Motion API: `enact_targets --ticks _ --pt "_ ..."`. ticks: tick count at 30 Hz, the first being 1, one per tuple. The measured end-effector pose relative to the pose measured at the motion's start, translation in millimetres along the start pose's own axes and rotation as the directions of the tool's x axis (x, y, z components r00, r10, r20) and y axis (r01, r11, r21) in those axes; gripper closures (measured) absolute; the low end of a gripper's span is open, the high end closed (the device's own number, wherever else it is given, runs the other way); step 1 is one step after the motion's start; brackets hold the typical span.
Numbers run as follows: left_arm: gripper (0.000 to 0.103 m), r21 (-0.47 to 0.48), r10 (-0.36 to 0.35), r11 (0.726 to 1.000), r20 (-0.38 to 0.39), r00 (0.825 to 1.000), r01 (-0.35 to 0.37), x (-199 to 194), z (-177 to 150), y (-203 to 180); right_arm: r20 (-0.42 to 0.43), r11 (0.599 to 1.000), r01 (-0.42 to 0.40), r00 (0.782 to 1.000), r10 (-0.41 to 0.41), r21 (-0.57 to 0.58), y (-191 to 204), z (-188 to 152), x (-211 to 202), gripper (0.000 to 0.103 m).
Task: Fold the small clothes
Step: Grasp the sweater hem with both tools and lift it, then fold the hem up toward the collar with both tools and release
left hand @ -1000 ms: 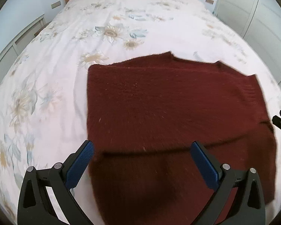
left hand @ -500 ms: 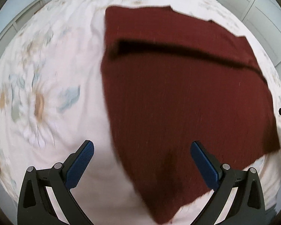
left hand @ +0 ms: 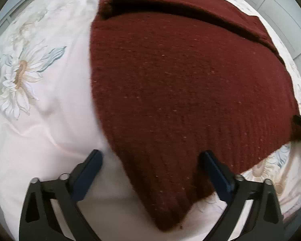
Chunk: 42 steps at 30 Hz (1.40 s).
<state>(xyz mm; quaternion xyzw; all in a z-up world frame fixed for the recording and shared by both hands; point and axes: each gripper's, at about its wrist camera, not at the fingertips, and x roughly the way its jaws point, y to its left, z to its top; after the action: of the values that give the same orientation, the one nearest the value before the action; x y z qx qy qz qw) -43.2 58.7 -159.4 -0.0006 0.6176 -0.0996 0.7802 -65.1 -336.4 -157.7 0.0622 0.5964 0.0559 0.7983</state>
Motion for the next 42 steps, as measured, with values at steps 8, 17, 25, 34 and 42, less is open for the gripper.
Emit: enact_targets --ticks 8,17,25,34,42 --pt "0.091 0.015 -0.073 0.997 -0.006 0.997 0.073 -5.9 -0.8 -13.8 -0.024 0.984 -0.156 0.987 0.159 0.082 -4.3 3.1 -10.1 0.089" --pt "0.094 -0.013 -0.161 0.987 0.028 0.987 0.161 -37.6 25.7 -5.8 0.099 0.971 -0.221 0.972 0.212 0.086 -1.6 25.2 -53.1 0.091" --pt "0.094 -0.075 -0.252 0.961 0.17 0.953 0.267 -92.2 74.6 11.9 0.271 0.942 -0.319 0.921 0.28 0.11 -9.3 85.2 -90.6 0.091" --pt "0.094 -0.066 -0.226 0.965 0.281 0.933 0.254 -124.6 145.8 39.6 0.406 0.938 -0.332 0.874 0.267 0.1 0.3 156.9 -118.5 0.091" --pt "0.094 -0.08 -0.146 0.981 0.31 0.94 0.179 -122.8 217.7 52.7 0.408 0.964 -0.251 0.892 0.194 0.089 10.1 233.3 -105.4 0.091"
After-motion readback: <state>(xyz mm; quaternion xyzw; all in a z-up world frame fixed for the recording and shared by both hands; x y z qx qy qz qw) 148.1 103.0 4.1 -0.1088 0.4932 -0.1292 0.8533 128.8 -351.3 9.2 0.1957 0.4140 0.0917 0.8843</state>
